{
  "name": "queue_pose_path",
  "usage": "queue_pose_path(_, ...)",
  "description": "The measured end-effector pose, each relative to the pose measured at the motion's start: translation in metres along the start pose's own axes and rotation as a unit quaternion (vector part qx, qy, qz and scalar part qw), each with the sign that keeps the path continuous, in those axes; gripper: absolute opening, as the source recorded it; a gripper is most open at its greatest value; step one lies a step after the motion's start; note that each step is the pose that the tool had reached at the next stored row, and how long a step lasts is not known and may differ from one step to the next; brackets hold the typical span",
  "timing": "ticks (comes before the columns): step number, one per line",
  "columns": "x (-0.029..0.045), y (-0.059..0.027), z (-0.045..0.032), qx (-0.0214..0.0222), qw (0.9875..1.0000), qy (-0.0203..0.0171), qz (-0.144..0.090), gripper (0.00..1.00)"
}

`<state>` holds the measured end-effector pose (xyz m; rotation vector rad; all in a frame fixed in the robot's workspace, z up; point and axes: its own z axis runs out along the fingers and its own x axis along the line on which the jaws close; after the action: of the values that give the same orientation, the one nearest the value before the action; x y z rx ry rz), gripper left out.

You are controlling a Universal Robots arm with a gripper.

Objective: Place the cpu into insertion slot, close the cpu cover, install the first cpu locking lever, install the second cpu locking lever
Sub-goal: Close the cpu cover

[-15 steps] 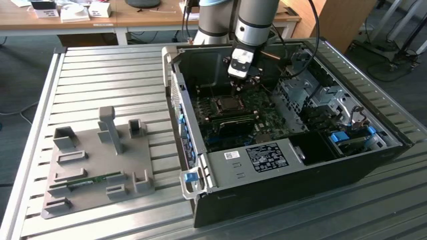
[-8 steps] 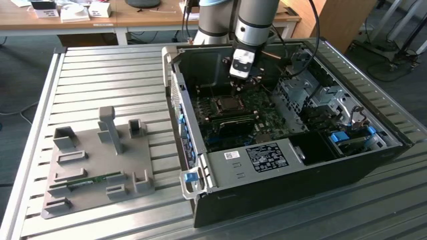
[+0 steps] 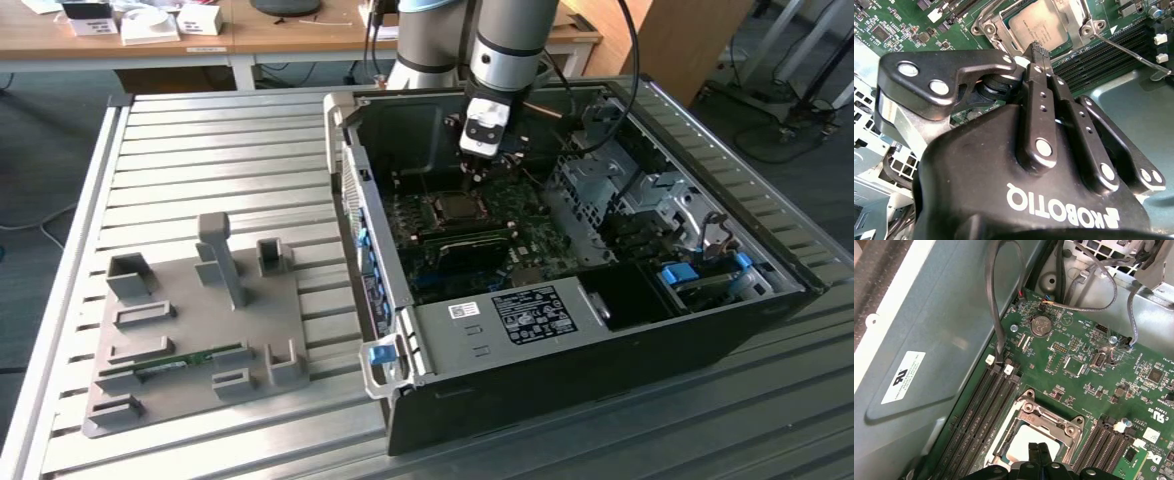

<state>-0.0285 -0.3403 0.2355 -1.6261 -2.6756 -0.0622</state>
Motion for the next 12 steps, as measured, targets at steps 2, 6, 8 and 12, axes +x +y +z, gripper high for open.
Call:
queue_pose_path(2, 0.0, 0.0, 0.0, 0.0, 1.0, 0.0, 0.0, 0.11)
queue_pose_path(6, 0.0, 0.0, 0.0, 0.0, 1.0, 0.0, 0.0, 0.11)
queue_pose_path(8, 0.0, 0.0, 0.0, 0.0001, 1.0, 0.0, -0.001, 0.11)
queue_pose_path(12, 0.0, 0.0, 0.0, 0.0004, 0.9999, 0.0003, -0.012, 0.11)
